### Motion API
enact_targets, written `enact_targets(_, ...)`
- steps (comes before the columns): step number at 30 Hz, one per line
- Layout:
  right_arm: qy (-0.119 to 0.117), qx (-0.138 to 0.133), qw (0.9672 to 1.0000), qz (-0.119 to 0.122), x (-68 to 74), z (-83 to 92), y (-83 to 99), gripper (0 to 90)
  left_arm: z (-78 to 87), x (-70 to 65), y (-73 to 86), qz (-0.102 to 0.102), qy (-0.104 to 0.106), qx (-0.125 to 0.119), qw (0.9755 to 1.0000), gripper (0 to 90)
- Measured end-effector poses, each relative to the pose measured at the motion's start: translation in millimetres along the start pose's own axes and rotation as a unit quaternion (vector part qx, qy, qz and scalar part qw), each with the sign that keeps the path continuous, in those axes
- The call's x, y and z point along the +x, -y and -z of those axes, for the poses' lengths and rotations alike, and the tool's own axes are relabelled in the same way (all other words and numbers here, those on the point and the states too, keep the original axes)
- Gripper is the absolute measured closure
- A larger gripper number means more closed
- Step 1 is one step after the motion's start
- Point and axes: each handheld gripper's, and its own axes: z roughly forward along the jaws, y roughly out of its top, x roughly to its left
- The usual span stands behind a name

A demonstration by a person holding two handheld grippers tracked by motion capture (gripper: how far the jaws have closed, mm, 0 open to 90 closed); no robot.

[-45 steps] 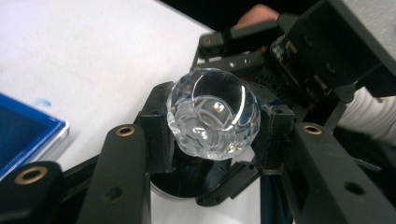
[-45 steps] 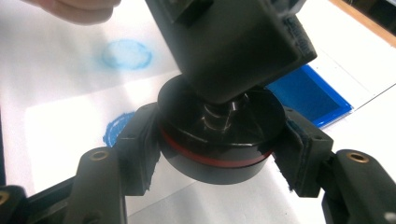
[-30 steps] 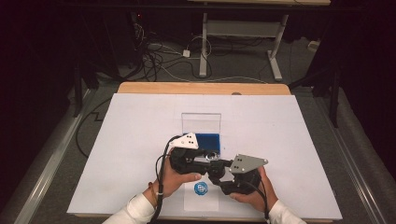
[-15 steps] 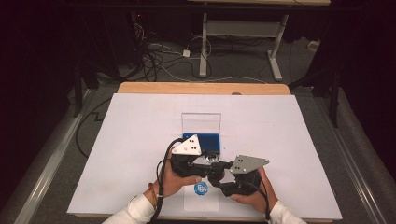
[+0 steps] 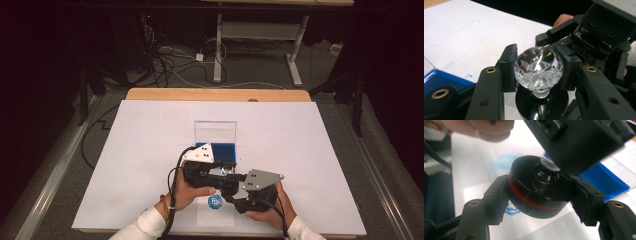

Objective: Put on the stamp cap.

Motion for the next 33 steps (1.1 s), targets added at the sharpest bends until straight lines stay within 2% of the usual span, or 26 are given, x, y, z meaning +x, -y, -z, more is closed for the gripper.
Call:
enact_targets(2,-0.002,-0.005,1.0,-0.005,-0.7,1.1,0.1,36.0,1.4,2.1,0.9,0.003,0.006,0.0,1.0,54.7)
enact_targets(4,0.004,-0.003,1.0,0.003,-0.1,2.0,0.3,36.0,2.7,3.1,1.4,0.01,0.008,-0.004,0.9999,54.7)
enact_targets(5,0.002,-0.008,1.0,-0.001,-0.6,2.5,0.8,36.0,2.9,2.7,1.4,0.006,0.01,-0.005,0.9999,54.7)
enact_targets(12,-0.006,-0.017,0.9998,0.001,-3.7,0.5,2.8,36.0,4.8,0.9,1.2,0.0,0.0,-0.004,1.0,54.7)
enact_targets(17,-0.01,-0.031,0.9993,-0.016,-5.5,-1.7,6.6,36.1,5.7,-1.0,1.2,-0.002,-0.01,-0.007,0.9999,54.6)
enact_targets(20,0.003,-0.026,0.9993,-0.025,-8.3,-3.7,8.9,33.4,7.7,-0.9,1.1,-0.001,-0.011,-0.013,0.9999,54.6)
enact_targets(22,-0.005,-0.028,0.9991,-0.032,-10.2,-4.2,9.8,34.2,7.7,-1.3,1.3,-0.003,-0.012,-0.011,0.9999,54.6)
enact_targets(26,0.0,-0.026,0.9993,-0.028,-8.3,-6.5,9.9,32.6,8.2,-2.0,0.7,-0.006,-0.015,-0.008,0.9998,54.6)
enact_targets(31,-0.004,-0.019,0.9991,-0.038,-11.5,-6.8,13.3,28.0,13.4,-2.9,-1.3,-0.01,-0.019,-0.011,0.9997,54.6)
enact_targets(33,0.002,-0.015,0.9993,-0.034,-12.2,-6.0,14.5,27.5,15.6,-2.7,-1.8,-0.01,-0.023,-0.012,0.9996,54.6)
